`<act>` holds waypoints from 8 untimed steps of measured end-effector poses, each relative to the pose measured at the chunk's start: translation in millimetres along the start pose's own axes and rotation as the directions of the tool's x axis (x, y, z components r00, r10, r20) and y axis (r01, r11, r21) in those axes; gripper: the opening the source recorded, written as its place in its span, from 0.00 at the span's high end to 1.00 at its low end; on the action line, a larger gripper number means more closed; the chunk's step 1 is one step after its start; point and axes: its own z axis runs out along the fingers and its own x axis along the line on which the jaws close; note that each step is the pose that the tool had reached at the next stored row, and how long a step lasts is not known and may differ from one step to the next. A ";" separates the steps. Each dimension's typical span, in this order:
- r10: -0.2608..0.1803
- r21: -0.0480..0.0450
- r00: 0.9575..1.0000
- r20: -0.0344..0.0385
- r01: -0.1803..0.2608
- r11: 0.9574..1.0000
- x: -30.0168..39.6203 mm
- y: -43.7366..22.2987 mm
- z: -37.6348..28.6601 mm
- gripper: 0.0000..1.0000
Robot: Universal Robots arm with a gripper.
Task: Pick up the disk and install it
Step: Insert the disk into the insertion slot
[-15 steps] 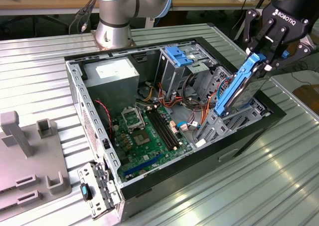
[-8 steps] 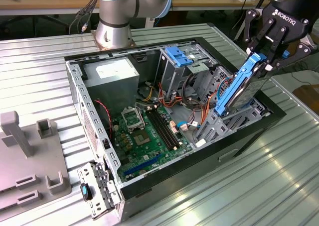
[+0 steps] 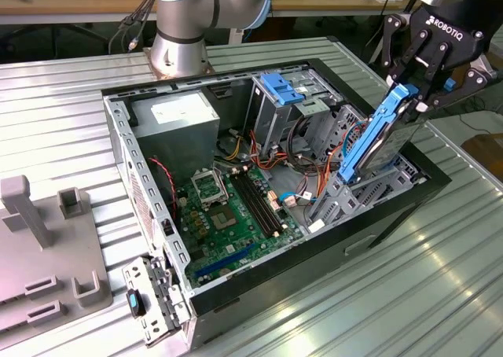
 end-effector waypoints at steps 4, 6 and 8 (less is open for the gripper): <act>-0.001 0.036 1.000 -0.001 0.001 0.999 0.0 3.4 -1.9 0.63; -0.001 0.036 1.000 -0.001 0.001 0.999 0.0 3.4 -2.0 0.63; -0.001 0.036 1.000 -0.001 0.001 0.999 0.0 3.4 -2.0 0.63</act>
